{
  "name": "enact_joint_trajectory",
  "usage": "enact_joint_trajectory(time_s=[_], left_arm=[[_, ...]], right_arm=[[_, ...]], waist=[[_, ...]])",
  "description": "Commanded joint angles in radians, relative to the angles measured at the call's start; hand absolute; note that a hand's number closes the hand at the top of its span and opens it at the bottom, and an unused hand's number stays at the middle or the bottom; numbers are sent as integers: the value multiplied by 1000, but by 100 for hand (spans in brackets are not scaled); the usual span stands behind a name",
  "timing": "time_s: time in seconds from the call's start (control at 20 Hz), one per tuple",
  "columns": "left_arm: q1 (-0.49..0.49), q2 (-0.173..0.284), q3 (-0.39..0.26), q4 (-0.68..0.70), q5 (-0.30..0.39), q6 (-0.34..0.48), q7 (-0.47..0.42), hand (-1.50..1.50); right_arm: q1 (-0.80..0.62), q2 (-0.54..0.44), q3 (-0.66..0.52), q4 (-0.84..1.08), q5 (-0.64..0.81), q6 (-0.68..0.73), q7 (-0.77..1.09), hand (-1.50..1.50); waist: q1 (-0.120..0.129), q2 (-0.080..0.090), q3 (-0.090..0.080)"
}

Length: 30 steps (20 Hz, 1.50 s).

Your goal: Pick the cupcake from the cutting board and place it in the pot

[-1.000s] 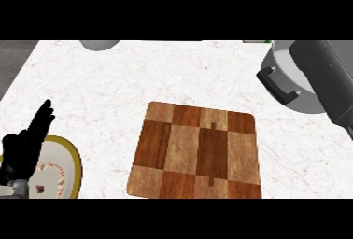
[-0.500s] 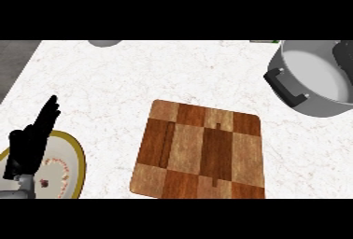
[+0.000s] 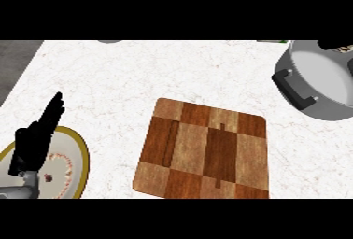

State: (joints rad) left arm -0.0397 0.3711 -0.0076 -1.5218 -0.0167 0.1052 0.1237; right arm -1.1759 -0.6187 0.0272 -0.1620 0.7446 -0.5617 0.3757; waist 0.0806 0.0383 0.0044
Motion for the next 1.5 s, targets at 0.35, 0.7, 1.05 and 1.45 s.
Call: enact_joint_trajectory(time_s=[0.35,0.7,1.05,1.45], left_arm=[[0,-5,0,-17,5,-16,-8,0],[-13,0,21,29,-4,-3,-3,0],[25,-2,8,-56,-15,-1,51,0],[64,-28,32,-62,-33,20,38,0]], right_arm=[[28,-40,-162,8,-151,13,-200,-150],[31,3,-328,-135,-316,-164,-404,-150],[77,17,-468,-136,-463,-95,-574,-150],[202,64,-548,-188,-583,13,-731,-150]], waist=[[24,9,2],[-9,-5,3],[-15,-16,1],[-62,-34,-3]])
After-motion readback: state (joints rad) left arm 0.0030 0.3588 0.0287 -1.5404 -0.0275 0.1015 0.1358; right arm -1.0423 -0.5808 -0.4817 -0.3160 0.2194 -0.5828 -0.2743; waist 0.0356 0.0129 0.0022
